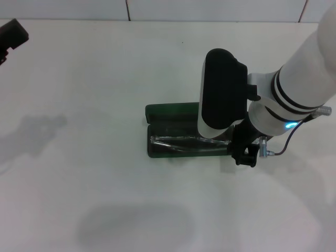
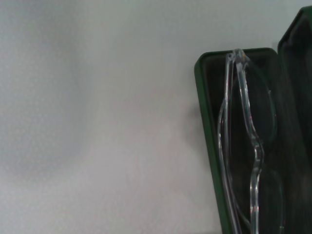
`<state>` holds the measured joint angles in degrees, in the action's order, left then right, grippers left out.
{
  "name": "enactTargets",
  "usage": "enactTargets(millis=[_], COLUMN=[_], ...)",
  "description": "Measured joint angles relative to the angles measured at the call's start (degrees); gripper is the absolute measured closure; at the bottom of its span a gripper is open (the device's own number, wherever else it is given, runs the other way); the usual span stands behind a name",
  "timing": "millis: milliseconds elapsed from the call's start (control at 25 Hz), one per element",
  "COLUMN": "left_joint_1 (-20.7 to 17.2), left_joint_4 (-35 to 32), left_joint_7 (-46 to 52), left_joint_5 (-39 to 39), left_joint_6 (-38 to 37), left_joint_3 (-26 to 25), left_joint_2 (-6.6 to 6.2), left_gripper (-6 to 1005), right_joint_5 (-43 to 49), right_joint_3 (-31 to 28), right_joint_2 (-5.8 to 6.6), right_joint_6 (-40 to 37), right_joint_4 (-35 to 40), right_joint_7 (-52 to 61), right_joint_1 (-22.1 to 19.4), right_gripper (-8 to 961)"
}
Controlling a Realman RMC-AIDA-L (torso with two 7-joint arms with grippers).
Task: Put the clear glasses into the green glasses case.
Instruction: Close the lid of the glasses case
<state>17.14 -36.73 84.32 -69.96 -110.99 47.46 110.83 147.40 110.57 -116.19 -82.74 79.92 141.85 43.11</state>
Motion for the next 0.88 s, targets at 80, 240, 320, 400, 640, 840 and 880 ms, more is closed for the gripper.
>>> enactTargets(millis=[80, 240, 320, 400, 640, 840, 880], left_joint_1=[0.00, 0.00, 0.00, 0.00, 0.00, -0.06, -0.09], left_joint_4=[0.04, 0.08, 0.08, 0.09, 0.54, 0.56, 0.56], left_joint_7=[0.00, 0.00, -0.01, -0.01, -0.03, -0.03, -0.04], left_joint_5=[0.00, 0.00, 0.00, 0.00, 0.00, 0.00, 0.00], left_joint_6=[0.04, 0.09, 0.09, 0.09, 0.09, 0.09, 0.09], left_joint_3=[0.00, 0.00, 0.00, 0.00, 0.00, 0.00, 0.00], left_joint_2=[0.04, 0.11, 0.16, 0.19, 0.19, 0.25, 0.28], left_gripper=[959, 960, 960, 960, 960, 960, 960], right_joint_5=[-0.01, -0.02, -0.02, -0.02, -0.01, -0.01, -0.01], right_joint_3=[-0.01, -0.16, -0.38, -0.54, -0.57, -0.56, -0.56], right_joint_2=[0.00, 0.00, 0.00, 0.00, 0.00, 0.00, 0.00], right_joint_6=[0.24, 0.85, 1.10, 1.35, 2.10, 2.94, 3.07], right_joint_4=[-0.27, -0.73, -1.04, -1.36, -1.73, -1.82, -1.86], right_joint_7=[-0.23, -0.48, -0.59, -0.79, -1.25, -1.48, -1.51], right_joint_1=[0.02, 0.07, 0.12, 0.12, 0.04, -0.17, -0.17], right_gripper=[936, 935, 935, 935, 934, 933, 933])
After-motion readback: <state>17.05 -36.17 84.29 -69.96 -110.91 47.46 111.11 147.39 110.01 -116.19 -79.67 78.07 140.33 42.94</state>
